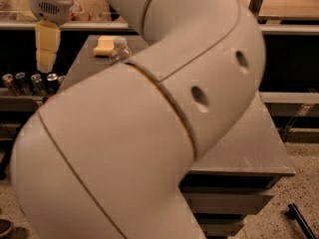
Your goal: Pick apple
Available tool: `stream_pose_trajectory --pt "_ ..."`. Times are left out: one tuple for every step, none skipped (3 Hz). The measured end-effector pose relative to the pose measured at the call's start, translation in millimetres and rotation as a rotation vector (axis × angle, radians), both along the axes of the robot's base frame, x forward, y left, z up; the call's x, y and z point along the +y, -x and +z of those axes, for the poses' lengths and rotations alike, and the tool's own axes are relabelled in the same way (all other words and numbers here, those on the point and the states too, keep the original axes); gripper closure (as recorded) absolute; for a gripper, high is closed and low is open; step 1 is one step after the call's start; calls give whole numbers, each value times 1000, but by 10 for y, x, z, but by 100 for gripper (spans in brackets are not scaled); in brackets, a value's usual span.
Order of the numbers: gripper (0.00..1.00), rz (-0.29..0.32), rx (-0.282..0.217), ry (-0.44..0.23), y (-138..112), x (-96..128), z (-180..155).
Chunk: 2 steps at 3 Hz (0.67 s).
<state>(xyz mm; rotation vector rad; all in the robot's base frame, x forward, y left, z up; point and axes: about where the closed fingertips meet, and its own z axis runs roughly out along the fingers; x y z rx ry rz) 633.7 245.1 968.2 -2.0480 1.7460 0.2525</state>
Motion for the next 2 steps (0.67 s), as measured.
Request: stream_pose_trajectory --pt "0 -35 -81 -18 192 33 123" --pt "0 -55 -143 -31 560 -36 152"
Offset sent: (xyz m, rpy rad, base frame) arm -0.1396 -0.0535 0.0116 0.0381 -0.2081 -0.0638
